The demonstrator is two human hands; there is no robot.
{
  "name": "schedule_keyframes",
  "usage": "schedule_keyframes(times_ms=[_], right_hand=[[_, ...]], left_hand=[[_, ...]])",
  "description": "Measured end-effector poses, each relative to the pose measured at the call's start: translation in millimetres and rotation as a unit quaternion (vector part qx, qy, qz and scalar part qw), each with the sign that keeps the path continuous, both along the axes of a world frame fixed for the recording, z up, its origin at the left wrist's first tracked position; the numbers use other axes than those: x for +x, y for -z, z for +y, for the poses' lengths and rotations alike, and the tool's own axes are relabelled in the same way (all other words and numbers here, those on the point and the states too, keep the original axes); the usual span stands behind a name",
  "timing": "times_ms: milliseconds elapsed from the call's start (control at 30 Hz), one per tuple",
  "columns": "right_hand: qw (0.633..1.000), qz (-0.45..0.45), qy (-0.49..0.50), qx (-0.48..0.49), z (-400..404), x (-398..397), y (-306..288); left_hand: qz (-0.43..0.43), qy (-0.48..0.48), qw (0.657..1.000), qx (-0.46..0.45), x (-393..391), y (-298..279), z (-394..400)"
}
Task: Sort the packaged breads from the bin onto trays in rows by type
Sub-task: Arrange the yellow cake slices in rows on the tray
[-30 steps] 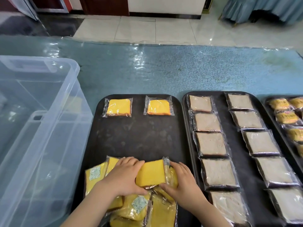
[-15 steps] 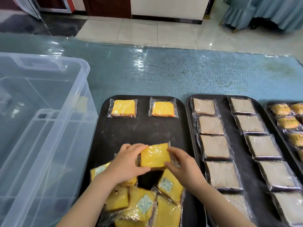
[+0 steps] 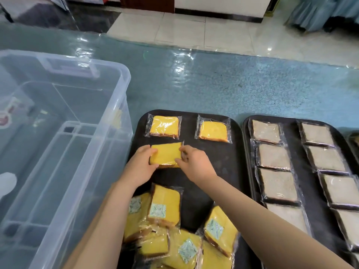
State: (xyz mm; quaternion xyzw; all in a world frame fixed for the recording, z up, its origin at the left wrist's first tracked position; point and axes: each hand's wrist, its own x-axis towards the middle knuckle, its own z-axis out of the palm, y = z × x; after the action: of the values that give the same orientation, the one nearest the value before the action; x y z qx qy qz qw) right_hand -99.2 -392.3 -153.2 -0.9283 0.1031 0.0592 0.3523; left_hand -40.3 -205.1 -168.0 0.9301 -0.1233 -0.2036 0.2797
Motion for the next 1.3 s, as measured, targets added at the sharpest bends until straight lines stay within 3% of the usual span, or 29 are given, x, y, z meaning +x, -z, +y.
schedule_keyframes(times_ms=[167,367,567,767,900,1133,1300], right_hand=[[0.999,0.017,0.016,0.037,23.9,14.1,22.6],[0.997,0.040,-0.016,0.058,37.1,6.4,41.0],[0.995,0.059,-0.063,0.050,19.1,-3.2,37.9],[0.996,0.061,-0.024,0.059,-13.3,-49.2,6.7],[0.996,0.076,-0.011,0.037,-30.9,-99.0,-0.4],[0.992,0.108,0.041,-0.042,-52.3,-175.9,7.6],[0.990,0.116,0.067,-0.032,-52.8,-207.3,16.2]], left_hand=[[-0.128,0.018,0.991,0.026,3.6,22.4,-4.6],[-0.159,0.030,0.983,0.086,3.0,33.8,-3.5],[-0.113,0.063,0.981,0.146,-9.5,36.6,-5.5],[-0.122,0.061,0.988,0.072,-30.0,22.8,0.4],[-0.067,0.042,0.997,0.003,-54.0,6.1,6.4],[-0.078,0.134,0.988,0.001,-99.4,-11.8,-3.7],[-0.107,0.256,0.961,0.006,-146.4,-20.8,-27.8]])
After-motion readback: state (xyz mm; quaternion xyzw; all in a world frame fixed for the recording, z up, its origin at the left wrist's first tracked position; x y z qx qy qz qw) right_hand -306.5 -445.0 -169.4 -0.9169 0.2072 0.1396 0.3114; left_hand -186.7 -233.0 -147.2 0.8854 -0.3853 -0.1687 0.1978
